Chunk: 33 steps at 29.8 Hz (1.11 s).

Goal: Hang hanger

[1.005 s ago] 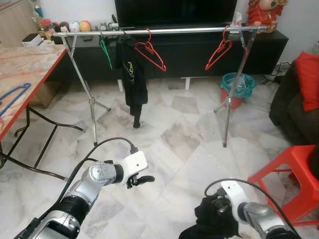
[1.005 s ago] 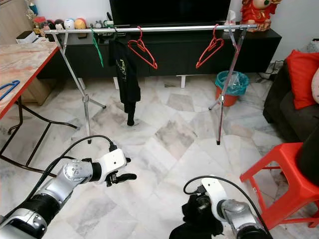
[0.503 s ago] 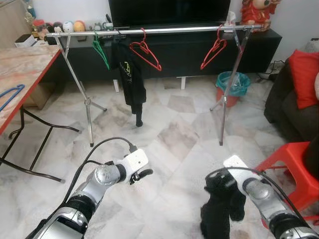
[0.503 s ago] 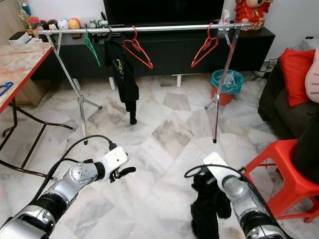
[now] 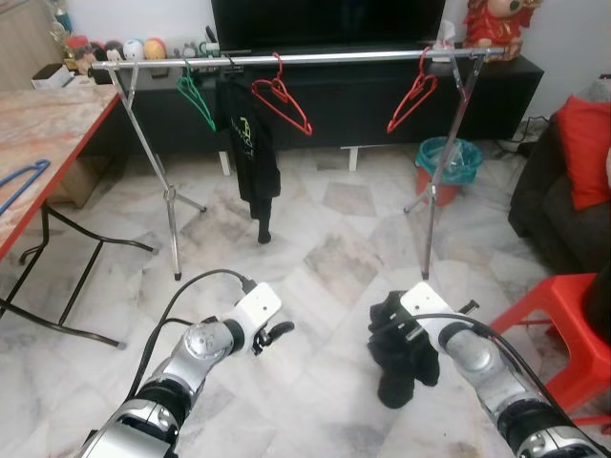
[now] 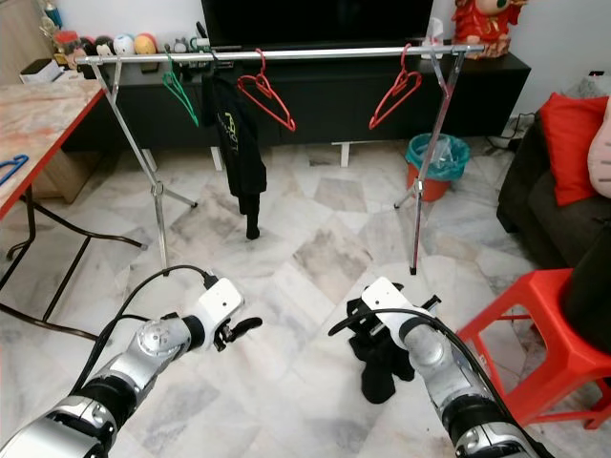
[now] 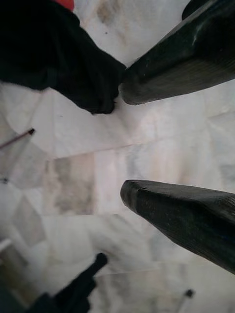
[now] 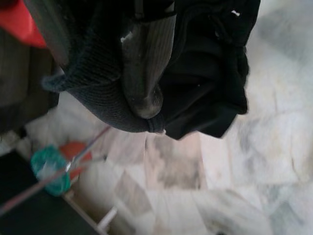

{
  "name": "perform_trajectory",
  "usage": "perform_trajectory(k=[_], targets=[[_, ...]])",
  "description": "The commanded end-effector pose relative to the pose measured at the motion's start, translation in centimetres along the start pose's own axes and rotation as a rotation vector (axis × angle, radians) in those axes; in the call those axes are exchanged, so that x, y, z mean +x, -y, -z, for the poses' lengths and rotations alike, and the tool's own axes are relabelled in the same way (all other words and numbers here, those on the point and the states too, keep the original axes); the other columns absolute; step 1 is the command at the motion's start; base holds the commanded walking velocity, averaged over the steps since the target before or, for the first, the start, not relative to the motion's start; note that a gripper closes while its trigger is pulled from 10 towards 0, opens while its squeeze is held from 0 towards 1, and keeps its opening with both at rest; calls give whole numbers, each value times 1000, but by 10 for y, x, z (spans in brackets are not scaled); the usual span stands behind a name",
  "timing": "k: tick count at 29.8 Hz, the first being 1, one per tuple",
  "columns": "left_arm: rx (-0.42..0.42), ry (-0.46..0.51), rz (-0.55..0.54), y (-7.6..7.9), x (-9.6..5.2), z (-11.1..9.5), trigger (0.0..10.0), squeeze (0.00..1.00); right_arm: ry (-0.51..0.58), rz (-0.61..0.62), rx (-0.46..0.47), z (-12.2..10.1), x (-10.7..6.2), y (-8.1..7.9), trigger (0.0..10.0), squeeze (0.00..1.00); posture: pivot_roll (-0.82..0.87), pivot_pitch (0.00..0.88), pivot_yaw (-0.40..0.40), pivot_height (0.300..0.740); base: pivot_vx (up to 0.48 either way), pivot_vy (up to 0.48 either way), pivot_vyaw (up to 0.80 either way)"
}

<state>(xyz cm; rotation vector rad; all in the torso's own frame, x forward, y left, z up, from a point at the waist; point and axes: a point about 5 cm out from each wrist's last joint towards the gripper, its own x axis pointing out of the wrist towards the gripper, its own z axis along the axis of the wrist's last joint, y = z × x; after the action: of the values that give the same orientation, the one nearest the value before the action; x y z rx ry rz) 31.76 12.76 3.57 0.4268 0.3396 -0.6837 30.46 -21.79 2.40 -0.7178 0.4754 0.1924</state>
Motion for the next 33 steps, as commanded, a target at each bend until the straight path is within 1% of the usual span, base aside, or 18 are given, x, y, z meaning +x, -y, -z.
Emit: perform_trajectory(k=[1,2,3,4,5,7,8,9,10,11,13,14,17,18,20,25,28,33], targets=[[-156,-46,-87,-1,-5,17,10000,0,-40,39,215,9,-1,-5,10000,0,-62,0,51,740,0,0,0],[-156,-46,-87,-1,-5,17,10000,0,-40,39,215,9,-1,-5,10000,0,-62,0,51,740,0,0,0],[-201,-60,-110,-1,-6,22,10000,0,-53,49,301,12,-1,-7,10000,0,-62,0,51,740,0,0,0],[-231,-83,-135,-1,-8,28,10000,0,-78,81,460,19,-3,-8,10000,0,-62,0,50,740,0,0,0],[-239,-97,-146,-1,-10,32,10000,0,-92,102,557,24,-4,-8,10000,0,-62,0,50,740,0,0,0],[-296,-119,-177,-1,-15,41,10000,0,-174,159,746,44,-10,-11,10000,0,-57,0,49,740,0,0,0],[-296,-119,-177,-1,-15,41,10000,0,-174,159,746,44,-10,-11,10000,0,-57,0,49,740,0,0,0],[-304,-138,-184,-1,-17,46,10000,0,-214,180,807,53,-13,-14,10000,0,-54,0,49,740,0,0,0],[-321,-161,-186,1,-20,53,10000,0,-261,202,823,64,-18,-18,10000,0,-51,0,52,740,0,0,0],[-321,-161,-186,1,-20,53,10000,0,-261,202,823,64,-18,-18,10000,0,-51,0,52,740,0,0,0],[-359,-204,-191,5,-26,65,10000,0,-316,231,813,79,-26,-26,10000,0,-56,0,55,740,0,0,0],[-381,-232,-196,7,-32,74,10000,0,-363,287,831,92,-34,-29,10000,0,-52,0,57,740,0,0,0],[-413,-263,-204,10,-37,84,10000,0,-409,351,829,106,-43,-33,10000,0,-51,0,62,740,0,0,0],[-417,-272,-207,11,-39,87,10000,0,-424,362,820,110,-46,-35,10000,0,-51,0,62,740,0,0,0],[-427,-312,-221,14,-45,96,10000,0,-461,342,848,117,-52,-44,10000,0,-54,0,64,740,0,0,0],[-455,-338,-239,17,-51,104,10000,0,-481,330,870,122,-56,-52,10000,0,-56,0,67,740,0,0,0],[-461,-364,-255,19,-55,110,10000,0,-482,337,896,125,-59,-56,10000,0,-55,0,67,740,270,0,0],[-482,-383,-287,18,-58,114,10000,0,-464,363,891,124,-58,-50,10000,0,-56,0,68,740,322,0,0]])
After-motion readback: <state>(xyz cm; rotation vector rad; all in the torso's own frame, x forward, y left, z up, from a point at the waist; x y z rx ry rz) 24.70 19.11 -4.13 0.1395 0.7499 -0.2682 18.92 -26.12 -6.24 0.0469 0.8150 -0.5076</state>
